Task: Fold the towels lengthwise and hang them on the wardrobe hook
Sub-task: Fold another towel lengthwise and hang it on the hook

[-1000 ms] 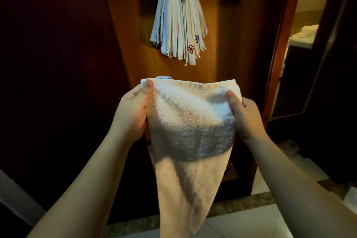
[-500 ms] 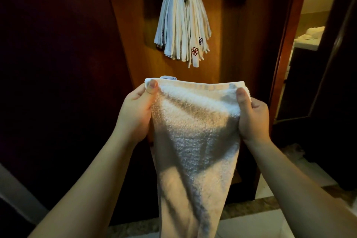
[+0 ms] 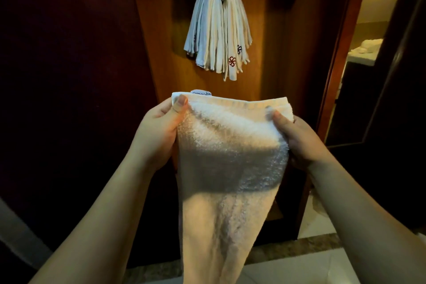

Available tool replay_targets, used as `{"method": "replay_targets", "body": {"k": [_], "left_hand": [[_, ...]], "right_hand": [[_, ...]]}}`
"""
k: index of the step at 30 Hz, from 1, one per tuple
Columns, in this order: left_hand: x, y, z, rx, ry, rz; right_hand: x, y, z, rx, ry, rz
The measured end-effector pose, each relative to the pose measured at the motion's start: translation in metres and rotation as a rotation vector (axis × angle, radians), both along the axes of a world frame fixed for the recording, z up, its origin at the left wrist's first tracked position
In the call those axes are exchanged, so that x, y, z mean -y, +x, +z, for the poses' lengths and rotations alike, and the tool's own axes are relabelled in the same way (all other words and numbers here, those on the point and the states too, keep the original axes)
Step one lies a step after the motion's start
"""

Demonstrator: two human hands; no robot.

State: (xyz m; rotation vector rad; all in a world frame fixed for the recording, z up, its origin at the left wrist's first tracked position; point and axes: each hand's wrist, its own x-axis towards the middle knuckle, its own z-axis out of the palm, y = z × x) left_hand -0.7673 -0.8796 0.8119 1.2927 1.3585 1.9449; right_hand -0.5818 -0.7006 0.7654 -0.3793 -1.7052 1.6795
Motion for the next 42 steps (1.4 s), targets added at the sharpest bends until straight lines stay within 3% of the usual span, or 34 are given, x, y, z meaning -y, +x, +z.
{"method": "replay_targets", "body": {"k": [4, 9, 16, 19, 24, 26, 33, 38, 42], "left_hand": [[0.005, 0.001, -0.005, -0.065, -0.033, 0.045], [0.005, 0.002, -0.009, -0.071, -0.027, 0.073], [-0.003, 0.004, -0.014, 0.059, 0.036, -0.008], [-0.006, 0.006, -0.013, 0.193, 0.053, -0.168], [-0.007, 0.007, -0.005, 0.222, 0.104, -0.54], [-0.011, 0.009, -0.004, 0.249, 0.127, -0.642], [-0.025, 0.024, 0.001, 0.169, 0.061, -0.485], [-0.026, 0.034, 0.007, -0.094, -0.067, -0.181], [-0.022, 0.037, 0.01, -0.104, -0.143, -0.036]], "right_hand": [[-0.002, 0.01, -0.001, 0.001, -0.037, 0.112], [-0.001, 0.007, 0.0, -0.111, -0.198, 0.089], [0.003, 0.009, 0.002, -0.18, -0.273, 0.209], [0.007, 0.009, 0.009, -0.219, -0.264, 0.313], [0.035, 0.002, 0.028, -0.223, -0.176, 0.588], [0.045, -0.002, 0.032, -0.185, -0.126, 0.597], [0.064, -0.009, 0.031, -0.032, 0.155, 0.296], [0.074, -0.014, 0.021, -0.065, 0.224, 0.206], [0.076, -0.017, 0.021, -0.127, 0.205, 0.14]]}}
